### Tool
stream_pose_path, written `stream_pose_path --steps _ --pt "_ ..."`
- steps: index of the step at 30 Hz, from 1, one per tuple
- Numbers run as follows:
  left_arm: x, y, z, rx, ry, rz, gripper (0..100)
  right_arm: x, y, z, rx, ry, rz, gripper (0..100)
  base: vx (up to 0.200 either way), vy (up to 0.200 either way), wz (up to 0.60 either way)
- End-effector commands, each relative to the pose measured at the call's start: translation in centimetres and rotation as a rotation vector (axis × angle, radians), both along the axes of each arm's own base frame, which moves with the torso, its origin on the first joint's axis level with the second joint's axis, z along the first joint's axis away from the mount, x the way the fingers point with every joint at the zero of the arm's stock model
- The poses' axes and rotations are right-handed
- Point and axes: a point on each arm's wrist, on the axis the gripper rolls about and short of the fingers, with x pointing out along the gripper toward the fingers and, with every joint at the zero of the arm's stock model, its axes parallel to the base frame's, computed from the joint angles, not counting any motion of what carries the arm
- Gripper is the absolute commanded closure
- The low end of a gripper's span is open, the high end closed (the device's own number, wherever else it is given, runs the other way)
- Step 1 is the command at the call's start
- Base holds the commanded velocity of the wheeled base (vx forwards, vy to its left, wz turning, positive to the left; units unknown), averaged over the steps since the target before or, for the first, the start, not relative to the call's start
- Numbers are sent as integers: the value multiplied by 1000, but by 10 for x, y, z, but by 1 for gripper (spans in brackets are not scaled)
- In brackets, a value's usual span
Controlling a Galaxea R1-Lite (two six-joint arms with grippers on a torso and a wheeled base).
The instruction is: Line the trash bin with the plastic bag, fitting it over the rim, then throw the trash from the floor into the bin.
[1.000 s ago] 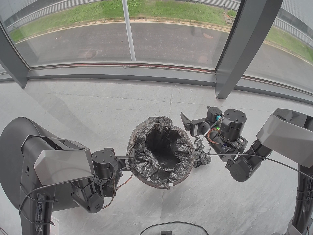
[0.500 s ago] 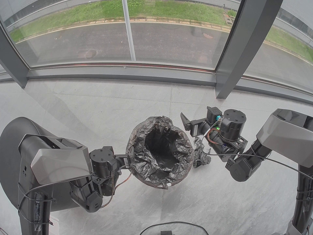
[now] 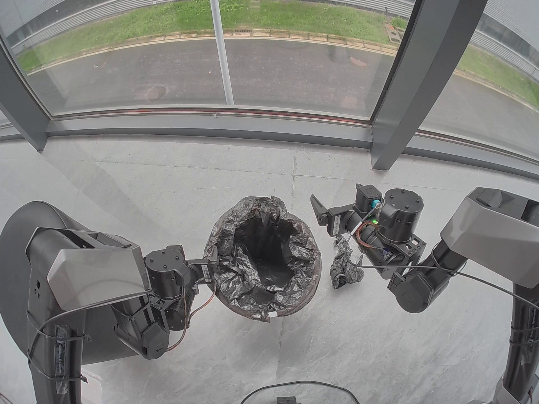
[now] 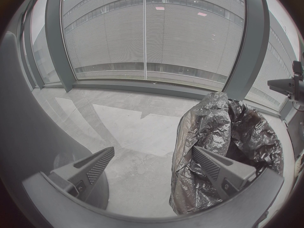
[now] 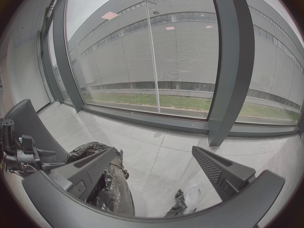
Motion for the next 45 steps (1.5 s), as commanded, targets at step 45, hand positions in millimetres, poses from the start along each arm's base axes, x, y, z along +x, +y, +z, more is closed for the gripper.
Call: stream_pose_path --steps 45 --pt "-20 -14 4 -36 14 -15 0 3 1 -6 -4 6 -1 0 0 0 0"
